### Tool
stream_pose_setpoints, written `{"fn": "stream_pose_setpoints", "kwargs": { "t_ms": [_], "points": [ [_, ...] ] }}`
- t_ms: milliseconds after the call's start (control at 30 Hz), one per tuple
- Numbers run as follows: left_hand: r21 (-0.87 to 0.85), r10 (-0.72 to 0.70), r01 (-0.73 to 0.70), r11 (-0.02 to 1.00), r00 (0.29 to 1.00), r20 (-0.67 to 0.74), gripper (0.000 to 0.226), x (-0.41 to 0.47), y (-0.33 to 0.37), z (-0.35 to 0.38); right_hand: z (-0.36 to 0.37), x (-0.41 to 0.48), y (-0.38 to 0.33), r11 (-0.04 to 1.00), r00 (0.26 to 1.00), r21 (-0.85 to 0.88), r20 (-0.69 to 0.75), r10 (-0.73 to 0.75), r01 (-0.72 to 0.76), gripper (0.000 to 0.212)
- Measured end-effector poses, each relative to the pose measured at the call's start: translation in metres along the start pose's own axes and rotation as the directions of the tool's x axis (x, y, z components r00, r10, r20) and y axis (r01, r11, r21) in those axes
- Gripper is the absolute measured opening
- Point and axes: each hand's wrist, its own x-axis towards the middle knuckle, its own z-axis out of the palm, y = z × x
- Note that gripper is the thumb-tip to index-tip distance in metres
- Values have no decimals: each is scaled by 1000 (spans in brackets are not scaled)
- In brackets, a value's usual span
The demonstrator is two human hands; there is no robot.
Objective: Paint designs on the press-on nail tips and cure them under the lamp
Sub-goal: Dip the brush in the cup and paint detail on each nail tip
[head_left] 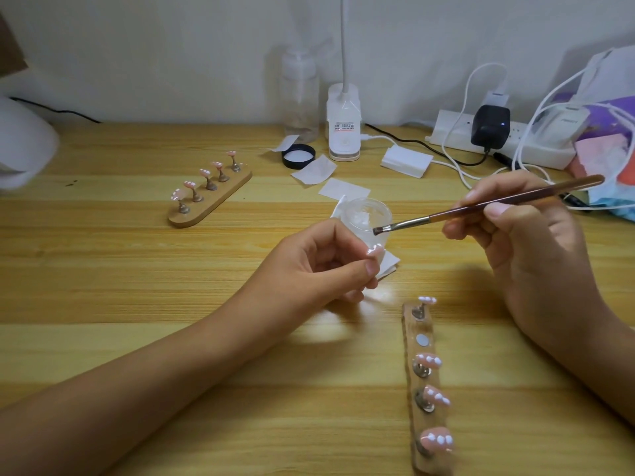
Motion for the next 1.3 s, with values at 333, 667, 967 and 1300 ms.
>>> {"fn": "stream_pose_setpoints", "kwargs": {
  "t_ms": [333,667,967,1300],
  "points": [
    [43,17,-18,999,1000,23,15,0,-1,1,-2,3,0,987,996,131,31,85,-88,36],
    [98,26,-31,995,998,55,11,-2,0,0,-2,3,0,973,985,154,39,168,-172,28],
    [56,4,-7,998,999,52,14,-1,-1,0,-3,10,-4,864,950,395,124,287,-313,17],
    [29,-5,4,1000,999,35,11,0,-3,0,-4,11,4,862,938,374,81,338,-343,9]
  ]
}}
